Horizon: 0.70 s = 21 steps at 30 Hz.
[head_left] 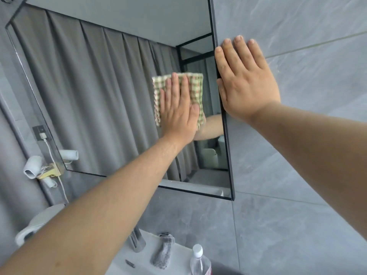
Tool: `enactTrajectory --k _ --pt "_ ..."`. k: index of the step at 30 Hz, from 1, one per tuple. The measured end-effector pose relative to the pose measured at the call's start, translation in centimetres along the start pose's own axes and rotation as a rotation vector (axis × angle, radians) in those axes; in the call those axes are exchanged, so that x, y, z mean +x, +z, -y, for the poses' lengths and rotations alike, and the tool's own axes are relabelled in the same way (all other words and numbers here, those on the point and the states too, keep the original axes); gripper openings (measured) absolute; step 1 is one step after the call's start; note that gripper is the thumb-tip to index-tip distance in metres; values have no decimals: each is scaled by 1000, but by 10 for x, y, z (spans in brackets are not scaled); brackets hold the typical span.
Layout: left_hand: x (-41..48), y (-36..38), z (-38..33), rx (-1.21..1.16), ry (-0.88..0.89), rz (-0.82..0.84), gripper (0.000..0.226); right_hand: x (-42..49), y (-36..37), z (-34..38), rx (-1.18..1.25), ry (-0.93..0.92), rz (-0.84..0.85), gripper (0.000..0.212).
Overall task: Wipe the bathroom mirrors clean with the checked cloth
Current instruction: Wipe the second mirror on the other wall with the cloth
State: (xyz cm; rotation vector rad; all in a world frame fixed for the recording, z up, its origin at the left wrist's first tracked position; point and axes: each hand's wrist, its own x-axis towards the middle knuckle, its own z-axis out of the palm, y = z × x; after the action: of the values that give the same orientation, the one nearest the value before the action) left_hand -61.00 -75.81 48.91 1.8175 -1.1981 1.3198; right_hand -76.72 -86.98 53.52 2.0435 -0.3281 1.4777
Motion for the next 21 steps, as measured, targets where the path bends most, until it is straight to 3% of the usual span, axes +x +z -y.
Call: enactTrajectory --k 4,9,12,17,21 --pt "-77 25 -14 23 33 91 67 -14 2 1 16 -16 20 60" --pt "-179 54 -37 7 212 154 67 -51 6 5 -16 -83 57 65" --pt "-208 62 -46 10 191 154 74 -59 7 5 -33 -86 75 67" --pt "-175 50 -47 -11 139 162 67 -59 5 7 -13 -82 75 67" --pt "-80 26 -40 -50 24 73 69 -60 6 7 -5 -89 38 62"
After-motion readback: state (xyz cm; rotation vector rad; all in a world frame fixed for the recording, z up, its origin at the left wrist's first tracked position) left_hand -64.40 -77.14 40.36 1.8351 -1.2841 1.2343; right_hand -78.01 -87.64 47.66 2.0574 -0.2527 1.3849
